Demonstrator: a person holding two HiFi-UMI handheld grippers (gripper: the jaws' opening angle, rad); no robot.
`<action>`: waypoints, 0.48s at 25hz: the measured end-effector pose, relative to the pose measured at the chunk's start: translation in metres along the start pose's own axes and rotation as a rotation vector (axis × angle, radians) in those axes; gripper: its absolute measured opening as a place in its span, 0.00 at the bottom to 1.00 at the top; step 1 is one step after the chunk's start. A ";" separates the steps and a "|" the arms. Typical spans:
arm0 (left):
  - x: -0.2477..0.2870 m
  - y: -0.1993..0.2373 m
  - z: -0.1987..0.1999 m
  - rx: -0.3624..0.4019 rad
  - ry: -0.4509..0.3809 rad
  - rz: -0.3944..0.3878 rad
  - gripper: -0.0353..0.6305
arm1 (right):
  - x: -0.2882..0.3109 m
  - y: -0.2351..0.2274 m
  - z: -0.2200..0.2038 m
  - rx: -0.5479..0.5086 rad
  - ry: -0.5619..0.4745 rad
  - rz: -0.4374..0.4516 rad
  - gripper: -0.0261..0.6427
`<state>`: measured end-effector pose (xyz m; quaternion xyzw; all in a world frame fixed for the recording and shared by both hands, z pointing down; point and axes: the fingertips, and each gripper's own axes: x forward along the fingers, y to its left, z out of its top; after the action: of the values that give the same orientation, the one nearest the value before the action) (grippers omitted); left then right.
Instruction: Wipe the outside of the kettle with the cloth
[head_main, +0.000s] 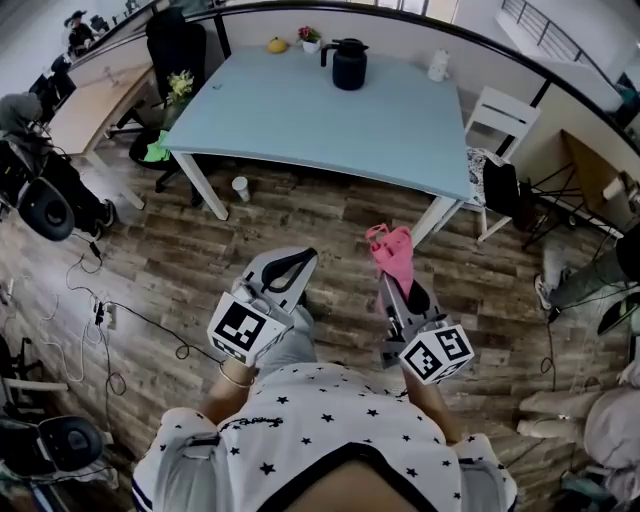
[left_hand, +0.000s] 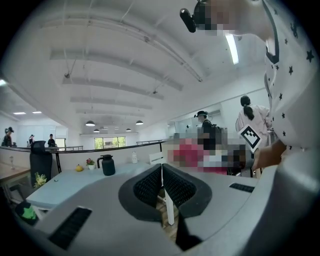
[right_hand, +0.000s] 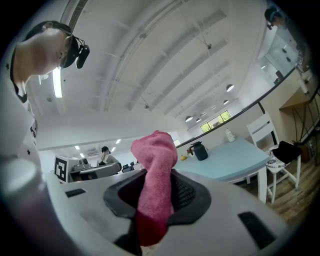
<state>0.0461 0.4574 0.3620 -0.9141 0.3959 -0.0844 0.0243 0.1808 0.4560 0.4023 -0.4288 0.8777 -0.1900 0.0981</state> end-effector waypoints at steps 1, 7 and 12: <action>0.003 0.004 -0.001 0.000 0.002 -0.009 0.10 | 0.004 -0.002 0.001 0.000 0.000 -0.006 0.20; 0.026 0.043 -0.004 -0.010 -0.011 -0.033 0.10 | 0.038 -0.013 0.007 -0.006 -0.007 -0.045 0.20; 0.044 0.074 -0.014 -0.032 -0.011 -0.056 0.10 | 0.074 -0.023 0.007 -0.002 -0.001 -0.062 0.20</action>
<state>0.0195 0.3749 0.3730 -0.9255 0.3715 -0.0737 0.0092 0.1543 0.3832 0.4047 -0.4561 0.8641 -0.1919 0.0923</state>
